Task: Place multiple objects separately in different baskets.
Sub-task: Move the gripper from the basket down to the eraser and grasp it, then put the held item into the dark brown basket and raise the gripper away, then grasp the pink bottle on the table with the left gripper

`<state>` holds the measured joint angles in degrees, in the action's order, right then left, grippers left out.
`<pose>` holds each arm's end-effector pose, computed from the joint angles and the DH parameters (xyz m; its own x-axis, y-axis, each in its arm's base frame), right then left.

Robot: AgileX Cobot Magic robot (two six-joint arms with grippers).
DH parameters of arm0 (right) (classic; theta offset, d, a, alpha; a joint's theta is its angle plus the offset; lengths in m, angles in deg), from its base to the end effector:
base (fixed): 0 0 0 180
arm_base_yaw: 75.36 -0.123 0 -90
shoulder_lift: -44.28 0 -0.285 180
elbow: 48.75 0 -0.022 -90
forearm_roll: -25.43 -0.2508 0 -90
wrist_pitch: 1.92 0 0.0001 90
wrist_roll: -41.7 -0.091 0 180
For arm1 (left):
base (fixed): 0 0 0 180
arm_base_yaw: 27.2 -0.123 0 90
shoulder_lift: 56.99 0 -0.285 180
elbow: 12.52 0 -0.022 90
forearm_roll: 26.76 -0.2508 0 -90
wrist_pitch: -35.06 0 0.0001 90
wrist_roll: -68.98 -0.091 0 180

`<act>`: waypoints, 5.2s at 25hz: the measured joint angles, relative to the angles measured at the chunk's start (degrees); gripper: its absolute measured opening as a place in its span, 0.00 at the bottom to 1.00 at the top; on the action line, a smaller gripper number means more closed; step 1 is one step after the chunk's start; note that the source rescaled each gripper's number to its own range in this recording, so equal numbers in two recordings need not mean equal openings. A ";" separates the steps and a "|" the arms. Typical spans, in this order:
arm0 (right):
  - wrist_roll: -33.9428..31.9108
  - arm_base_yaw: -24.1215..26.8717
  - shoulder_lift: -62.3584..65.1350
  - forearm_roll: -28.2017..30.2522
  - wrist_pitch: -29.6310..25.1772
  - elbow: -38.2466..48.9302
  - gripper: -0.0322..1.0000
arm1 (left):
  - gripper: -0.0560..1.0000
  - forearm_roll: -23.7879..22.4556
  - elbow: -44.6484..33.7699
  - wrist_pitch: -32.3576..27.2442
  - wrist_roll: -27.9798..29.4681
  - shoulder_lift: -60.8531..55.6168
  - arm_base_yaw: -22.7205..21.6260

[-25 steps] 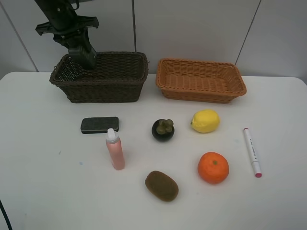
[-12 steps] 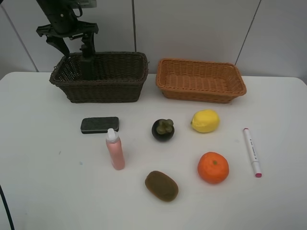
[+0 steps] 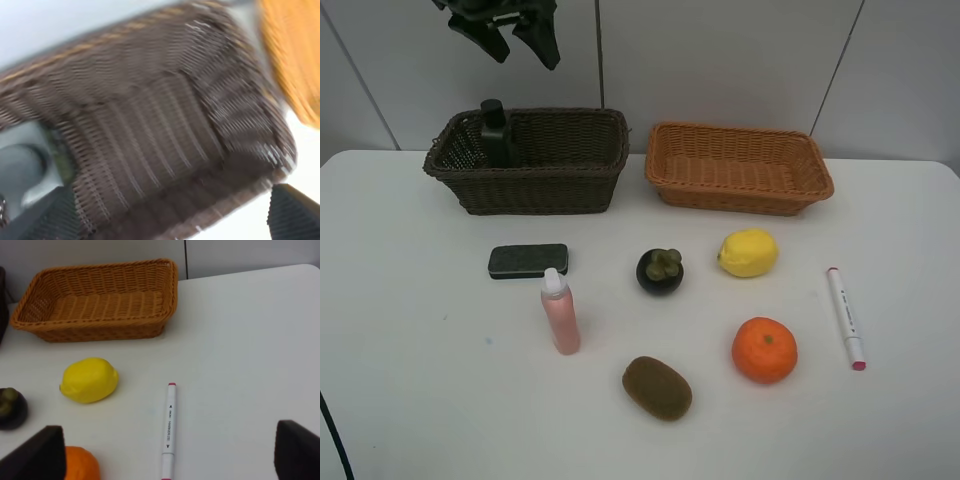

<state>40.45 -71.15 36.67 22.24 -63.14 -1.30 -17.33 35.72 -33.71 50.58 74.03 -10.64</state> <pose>-0.0077 0.0050 0.2821 -0.4390 0.0810 -0.8948 0.0511 0.9966 0.0652 0.4525 -0.1491 0.3125 -0.7213 0.4806 -0.4987 0.5571 0.8305 -0.0054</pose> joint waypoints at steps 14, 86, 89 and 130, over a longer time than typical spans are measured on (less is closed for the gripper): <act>0.00 0.00 0.00 0.00 0.00 0.00 0.98 | 1.00 -7.40 -39.10 4.40 -19.24 -7.93 13.06; 0.00 0.00 0.00 0.00 0.16 0.00 0.98 | 0.66 0.82 -25.87 47.65 1.02 1.09 1.53; 0.00 0.00 0.00 0.00 0.16 0.00 0.98 | 0.93 0.64 -25.87 46.64 2.07 2.37 1.15; 0.00 0.00 0.00 0.00 0.16 0.00 0.98 | 1.00 -3.06 -54.06 2.03 47.31 -22.71 24.38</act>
<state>40.45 -71.15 36.67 22.24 -62.98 -1.30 -20.39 -18.34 -31.68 97.89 51.32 13.74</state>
